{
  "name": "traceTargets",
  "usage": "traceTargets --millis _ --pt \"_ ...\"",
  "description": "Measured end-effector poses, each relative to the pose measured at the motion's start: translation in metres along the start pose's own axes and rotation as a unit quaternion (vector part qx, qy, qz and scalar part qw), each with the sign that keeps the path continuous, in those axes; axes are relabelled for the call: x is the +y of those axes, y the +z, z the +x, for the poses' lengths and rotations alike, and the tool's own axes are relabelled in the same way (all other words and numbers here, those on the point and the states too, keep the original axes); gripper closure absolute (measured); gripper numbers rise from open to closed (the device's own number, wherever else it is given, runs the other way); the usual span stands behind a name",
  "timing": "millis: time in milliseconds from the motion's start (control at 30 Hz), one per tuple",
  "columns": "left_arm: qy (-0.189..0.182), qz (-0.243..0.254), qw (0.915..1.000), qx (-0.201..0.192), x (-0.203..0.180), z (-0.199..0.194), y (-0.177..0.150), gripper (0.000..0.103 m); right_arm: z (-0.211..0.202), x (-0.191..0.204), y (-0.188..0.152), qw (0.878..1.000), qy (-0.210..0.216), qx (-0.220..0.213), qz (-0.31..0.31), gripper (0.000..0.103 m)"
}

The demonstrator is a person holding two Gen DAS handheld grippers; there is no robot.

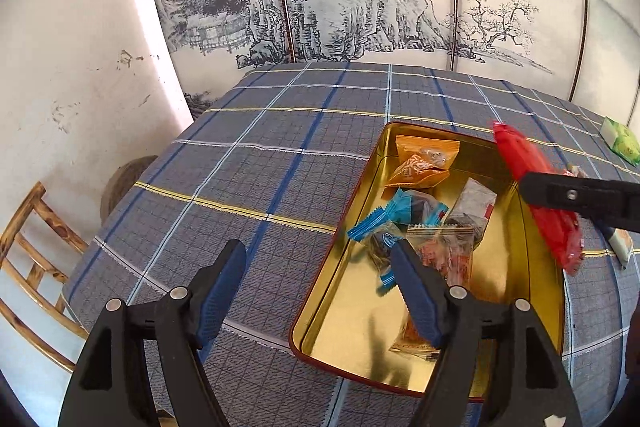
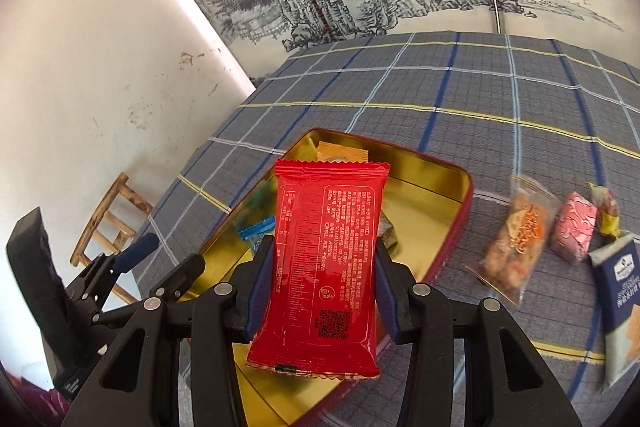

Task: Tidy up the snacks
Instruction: 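Carry the red wafer pack into the tin and open the right gripper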

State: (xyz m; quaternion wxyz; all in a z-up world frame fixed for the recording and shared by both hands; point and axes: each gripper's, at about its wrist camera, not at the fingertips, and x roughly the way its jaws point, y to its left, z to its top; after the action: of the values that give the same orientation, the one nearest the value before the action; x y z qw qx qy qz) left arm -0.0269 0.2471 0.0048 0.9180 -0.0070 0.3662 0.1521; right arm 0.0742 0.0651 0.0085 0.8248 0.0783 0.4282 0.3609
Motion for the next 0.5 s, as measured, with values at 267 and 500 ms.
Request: traceTargets --millis 267,500 --pt "-0.006 -0.003 1.0 0.004 0.004 0.003 -0.002 0.03 0.028 0.0 0.011 1.0 -0.011 0.014 0.012 0.056" --pt "-0.009 -0.008 0.9999 0.007 0.01 0.007 -0.003 0.029 0.043 -0.01 0.011 0.999 -0.017 0.021 0.046 0.056"
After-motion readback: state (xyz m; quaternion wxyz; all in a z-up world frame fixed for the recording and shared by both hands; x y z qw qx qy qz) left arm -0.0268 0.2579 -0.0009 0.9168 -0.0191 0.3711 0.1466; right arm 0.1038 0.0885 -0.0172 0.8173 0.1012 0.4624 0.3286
